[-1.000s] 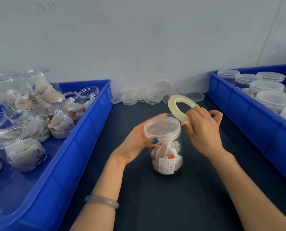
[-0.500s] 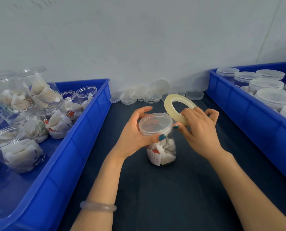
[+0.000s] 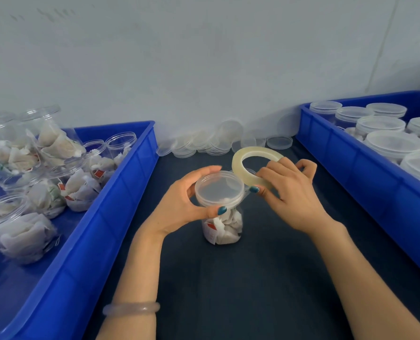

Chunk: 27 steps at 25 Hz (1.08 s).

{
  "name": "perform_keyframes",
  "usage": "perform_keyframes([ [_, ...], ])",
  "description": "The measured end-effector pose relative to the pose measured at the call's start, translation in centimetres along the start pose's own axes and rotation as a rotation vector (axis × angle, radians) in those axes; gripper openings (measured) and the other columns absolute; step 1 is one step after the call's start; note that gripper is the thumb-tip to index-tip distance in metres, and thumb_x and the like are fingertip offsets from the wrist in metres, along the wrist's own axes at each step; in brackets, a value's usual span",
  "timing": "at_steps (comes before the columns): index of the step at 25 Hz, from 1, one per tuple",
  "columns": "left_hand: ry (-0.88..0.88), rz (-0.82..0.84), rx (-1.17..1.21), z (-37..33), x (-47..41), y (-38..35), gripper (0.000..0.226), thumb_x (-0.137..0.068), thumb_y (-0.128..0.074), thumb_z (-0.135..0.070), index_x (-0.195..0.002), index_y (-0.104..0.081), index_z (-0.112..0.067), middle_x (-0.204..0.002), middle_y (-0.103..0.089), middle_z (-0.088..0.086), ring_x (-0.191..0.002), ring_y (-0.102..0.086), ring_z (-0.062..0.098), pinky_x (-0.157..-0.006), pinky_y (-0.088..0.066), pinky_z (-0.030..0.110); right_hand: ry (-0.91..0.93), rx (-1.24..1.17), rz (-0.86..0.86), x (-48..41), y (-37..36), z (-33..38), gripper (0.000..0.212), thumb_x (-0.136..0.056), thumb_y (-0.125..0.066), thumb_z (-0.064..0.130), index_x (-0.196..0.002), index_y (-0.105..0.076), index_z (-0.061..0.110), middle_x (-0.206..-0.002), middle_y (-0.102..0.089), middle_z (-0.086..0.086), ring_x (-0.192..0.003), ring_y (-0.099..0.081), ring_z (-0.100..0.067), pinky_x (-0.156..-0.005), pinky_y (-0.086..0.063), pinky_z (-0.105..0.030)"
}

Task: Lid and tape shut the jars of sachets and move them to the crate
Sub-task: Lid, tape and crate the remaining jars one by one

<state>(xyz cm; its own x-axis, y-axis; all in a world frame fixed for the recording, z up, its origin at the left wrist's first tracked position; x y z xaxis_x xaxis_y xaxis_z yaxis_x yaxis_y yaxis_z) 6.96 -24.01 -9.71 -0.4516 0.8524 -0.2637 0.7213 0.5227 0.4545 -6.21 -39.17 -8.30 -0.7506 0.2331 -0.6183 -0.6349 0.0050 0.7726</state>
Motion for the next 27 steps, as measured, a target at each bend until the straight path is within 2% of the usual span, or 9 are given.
perform_keyframes([
  [2, 0.032, 0.056, -0.158, -0.9, 0.0, 0.1, 0.083, -0.070, -0.089, -0.036, -0.142, -0.047, -0.035, -0.134, -0.055, -0.024, -0.126, -0.051, -0.002, -0.108, -0.045, 0.031, -0.025, 0.018, -0.020, 0.1, -0.1, 0.3, 0.043, -0.097, -0.030, 0.050, -0.095, -0.063, 0.022, -0.087, -0.053, 0.010, -0.089, -0.047, -0.016, -0.081, -0.015, -0.034],
  [4, 0.139, 0.087, -0.424, -1.9, -0.4, -0.4, 0.088, -0.059, -0.074, -0.069, -0.137, -0.043, -0.042, -0.126, -0.051, -0.034, -0.119, -0.050, -0.005, -0.097, -0.047, 0.027, -0.045, 0.017, -0.033, 0.0, -0.1, 0.5, 0.042, -0.096, -0.032, 0.049, -0.094, -0.063, 0.021, -0.086, -0.053, 0.010, -0.087, -0.047, -0.017, -0.080, -0.016, -0.035],
  [7, 0.263, 0.035, -0.903, -3.4, -1.9, -2.5, 0.107, -0.049, -0.049, -0.100, -0.123, -0.045, -0.023, -0.116, -0.050, -0.016, -0.107, -0.050, 0.010, -0.074, -0.039, 0.032, -0.045, 0.029, -0.083, 0.0, 0.2, 1.1, 0.029, -0.093, -0.043, 0.039, -0.091, -0.064, 0.020, -0.082, -0.053, 0.008, -0.083, -0.047, -0.019, -0.079, -0.017, -0.035],
  [9, 0.222, -0.030, -1.037, -4.3, -2.9, -4.1, 0.099, -0.059, -0.044, -0.098, -0.113, -0.048, -0.015, -0.113, -0.054, -0.004, -0.106, -0.051, 0.018, -0.072, -0.036, 0.033, -0.039, 0.029, -0.090, 0.1, 0.2, 1.2, 0.019, -0.087, -0.051, 0.028, -0.092, -0.067, 0.018, -0.081, -0.056, 0.007, -0.083, -0.050, -0.021, -0.079, -0.016, -0.035],
  [14, 0.093, -0.134, -1.006, -4.3, -3.4, -3.9, 0.066, -0.084, -0.047, -0.078, -0.110, -0.052, -0.017, -0.110, -0.058, -0.004, -0.106, -0.053, 0.018, -0.070, -0.036, 0.032, -0.080, 0.050, -0.090, 0.1, -0.1, 0.8, 0.026, -0.080, -0.045, 0.016, -0.097, -0.065, 0.020, -0.080, -0.058, 0.009, -0.086, -0.050, -0.020, -0.078, -0.015, -0.035],
  [18, 0.036, -0.160, -0.951, -4.4, -3.3, -3.7, 0.054, -0.088, -0.050, -0.065, -0.113, -0.055, -0.017, -0.110, -0.060, -0.004, -0.104, -0.053, 0.016, -0.072, -0.036, 0.030, -0.138, 0.071, -0.097, 0.0, -0.9, 1.2, 0.024, -0.089, -0.033, 0.022, -0.089, -0.057, 0.022, -0.076, -0.051, 0.011, -0.085, -0.045, -0.017, -0.076, -0.016, -0.036],
  [22, 0.033, -0.165, -0.942, -4.7, -3.6, -3.9, 0.045, -0.089, -0.052, -0.055, -0.109, -0.056, -0.016, -0.104, -0.061, -0.003, -0.096, -0.051, 0.015, -0.070, -0.034, 0.030, -0.203, 0.063, -0.088, -0.5, -1.3, 0.3, 0.019, -0.096, -0.038, 0.025, -0.084, -0.053, 0.023, -0.075, -0.052, 0.009, -0.085, -0.043, -0.017, -0.076, -0.014, -0.036],
  [25, 0.053, -0.190, -0.924, -5.4, -3.7, -3.8, 0.040, -0.088, -0.054, -0.051, -0.107, -0.057, -0.016, -0.102, -0.062, -0.003, -0.097, -0.053, 0.017, -0.070, -0.034, 0.030, -0.238, 0.092, -0.087, -0.9, -2.2, 0.5, 0.025, -0.096, -0.032, 0.029, -0.080, -0.050, 0.023, -0.073, -0.050, 0.009, -0.086, -0.042, -0.018, -0.074, -0.012, -0.035],
  [27, 0.006, -0.195, -0.888, -6.0, -2.9, -4.2, 0.038, -0.084, -0.055, -0.051, -0.105, -0.058, -0.020, -0.099, -0.062, -0.007, -0.098, -0.054, 0.016, -0.070, -0.034, 0.030, -0.430, 0.102, -0.067, -1.6, -2.7, -2.3, 0.028, -0.099, -0.033, 0.030, -0.084, -0.056, 0.021, -0.081, -0.053, 0.008, -0.095, -0.046, -0.022, -0.077, -0.018, -0.038],
])
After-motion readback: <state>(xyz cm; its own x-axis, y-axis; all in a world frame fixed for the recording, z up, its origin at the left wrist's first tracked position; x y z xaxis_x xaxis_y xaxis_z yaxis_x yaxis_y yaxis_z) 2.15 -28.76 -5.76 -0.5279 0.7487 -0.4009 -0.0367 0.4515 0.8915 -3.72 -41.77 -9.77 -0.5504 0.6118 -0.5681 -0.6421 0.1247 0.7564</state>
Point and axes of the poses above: each hand's wrist, its own x-axis away from the middle knuckle, its own y-axis out of the back of the hand, z = x × y, the point moved 8 cm from there along -x, towards the middle knuckle
